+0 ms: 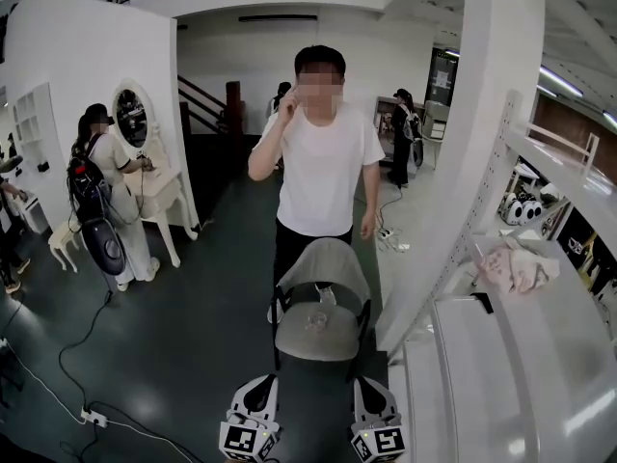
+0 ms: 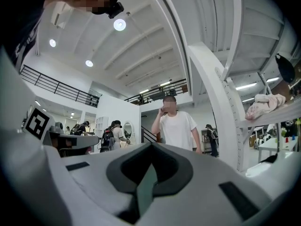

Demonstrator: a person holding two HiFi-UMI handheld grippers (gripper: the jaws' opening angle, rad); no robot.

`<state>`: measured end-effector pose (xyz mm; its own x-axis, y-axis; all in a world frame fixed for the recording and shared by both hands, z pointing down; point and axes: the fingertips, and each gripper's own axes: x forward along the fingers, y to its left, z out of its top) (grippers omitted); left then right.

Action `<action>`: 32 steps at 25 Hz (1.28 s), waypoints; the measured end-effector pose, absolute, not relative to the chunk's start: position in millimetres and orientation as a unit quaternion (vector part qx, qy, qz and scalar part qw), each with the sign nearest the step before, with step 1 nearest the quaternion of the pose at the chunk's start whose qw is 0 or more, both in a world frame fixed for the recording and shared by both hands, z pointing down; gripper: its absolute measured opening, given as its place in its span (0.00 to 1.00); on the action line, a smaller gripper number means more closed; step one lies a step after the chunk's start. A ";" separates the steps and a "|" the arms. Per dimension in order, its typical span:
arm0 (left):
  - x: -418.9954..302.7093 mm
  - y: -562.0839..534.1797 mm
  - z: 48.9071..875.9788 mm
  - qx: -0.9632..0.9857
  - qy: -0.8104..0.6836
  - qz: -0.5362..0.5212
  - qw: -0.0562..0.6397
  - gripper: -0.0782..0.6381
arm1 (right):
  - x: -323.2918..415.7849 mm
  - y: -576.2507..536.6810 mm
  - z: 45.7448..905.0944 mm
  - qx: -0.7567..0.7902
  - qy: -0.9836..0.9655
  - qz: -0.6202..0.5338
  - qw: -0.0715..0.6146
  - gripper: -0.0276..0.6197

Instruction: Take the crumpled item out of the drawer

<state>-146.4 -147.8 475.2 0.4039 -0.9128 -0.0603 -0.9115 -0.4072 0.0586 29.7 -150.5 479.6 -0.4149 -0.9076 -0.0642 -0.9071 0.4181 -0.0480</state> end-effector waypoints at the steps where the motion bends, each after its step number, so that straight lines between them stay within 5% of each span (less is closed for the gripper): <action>1: -147.6 -148.2 474.4 0.838 -0.544 -0.042 0.007 0.14 | 29.7 -151.0 479.2 -0.541 0.840 -0.001 0.040 0.08; 32: -152.9 -163.6 456.1 0.831 -0.551 -0.077 0.017 0.14 | 30.2 -168.0 455.2 -0.520 0.850 0.001 0.083 0.08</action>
<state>-152.9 -163.6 456.1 0.3803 -0.9185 -0.1084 -0.9133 -0.3914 0.1129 30.2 -168.0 455.2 -0.4458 -0.8839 -0.1415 -0.8841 0.4595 -0.0845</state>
